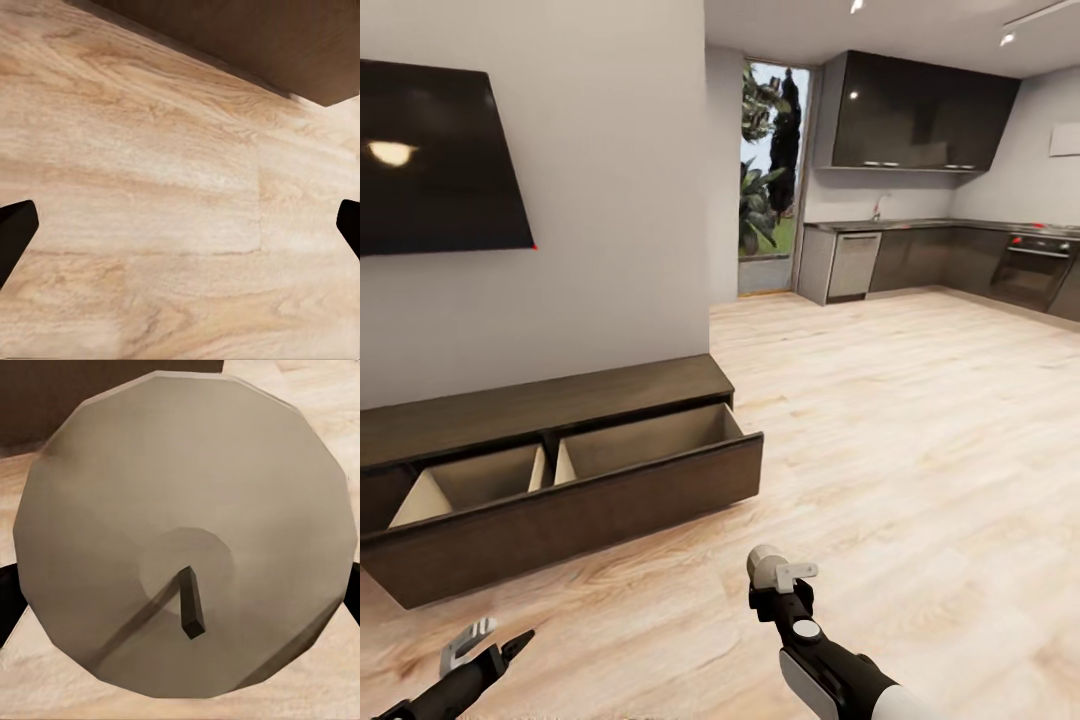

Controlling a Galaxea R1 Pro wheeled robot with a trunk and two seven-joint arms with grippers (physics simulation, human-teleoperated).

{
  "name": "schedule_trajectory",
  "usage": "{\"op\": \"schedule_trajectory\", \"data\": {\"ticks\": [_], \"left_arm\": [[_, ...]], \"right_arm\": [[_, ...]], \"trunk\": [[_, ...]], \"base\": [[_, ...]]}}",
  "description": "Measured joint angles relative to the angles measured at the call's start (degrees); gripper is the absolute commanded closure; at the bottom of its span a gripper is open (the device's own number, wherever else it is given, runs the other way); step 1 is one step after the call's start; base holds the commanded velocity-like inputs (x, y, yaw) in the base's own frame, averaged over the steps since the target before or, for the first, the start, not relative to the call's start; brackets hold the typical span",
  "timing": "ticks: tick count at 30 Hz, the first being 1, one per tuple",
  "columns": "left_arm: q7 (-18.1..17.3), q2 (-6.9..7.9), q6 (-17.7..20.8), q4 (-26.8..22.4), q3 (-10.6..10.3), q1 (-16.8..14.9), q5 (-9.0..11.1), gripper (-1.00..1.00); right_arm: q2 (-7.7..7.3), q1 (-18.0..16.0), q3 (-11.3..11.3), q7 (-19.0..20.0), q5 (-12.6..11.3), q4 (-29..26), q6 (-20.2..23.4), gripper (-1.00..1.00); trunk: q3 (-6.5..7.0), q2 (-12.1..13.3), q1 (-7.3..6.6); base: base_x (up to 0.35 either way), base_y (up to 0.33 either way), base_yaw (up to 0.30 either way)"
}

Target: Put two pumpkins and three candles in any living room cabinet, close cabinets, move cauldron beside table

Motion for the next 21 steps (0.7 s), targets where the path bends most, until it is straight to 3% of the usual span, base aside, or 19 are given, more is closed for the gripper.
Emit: {"op": "schedule_trajectory", "data": {"ticks": [4, 10, 16, 21], "left_arm": [[0.17, -0.02, -0.05, 0.01, -0.07, 0.00, -0.06, -1.00], [-0.07, 0.06, -0.10, 0.01, 0.15, 0.00, -0.03, -1.00], [0.24, 0.06, -0.08, 0.02, 0.16, 0.00, -0.02, -1.00], [0.20, 0.06, -0.15, 0.02, 0.17, 0.00, -0.01, -1.00]], "right_arm": [[-0.02, 0.00, 0.00, 0.00, -0.01, 0.00, 0.00, 1.00], [-0.08, -0.01, 0.00, 0.09, 0.13, -0.02, -0.02, 1.00], [-0.09, 0.00, 0.01, 0.10, 0.13, -0.10, -0.07, 1.00], [-0.02, 0.00, 0.00, 0.08, 0.09, -0.10, -0.01, 1.00]], "trunk": [[0.00, 0.00, -0.02], [0.00, 0.00, -0.01], [0.02, 0.00, -0.01], [0.04, 0.00, -0.01]], "base": [[0.157, -0.055, 0.181], [0.096, -0.053, 0.020], [0.082, 0.110, 0.019], [0.088, 0.019, 0.217]]}}
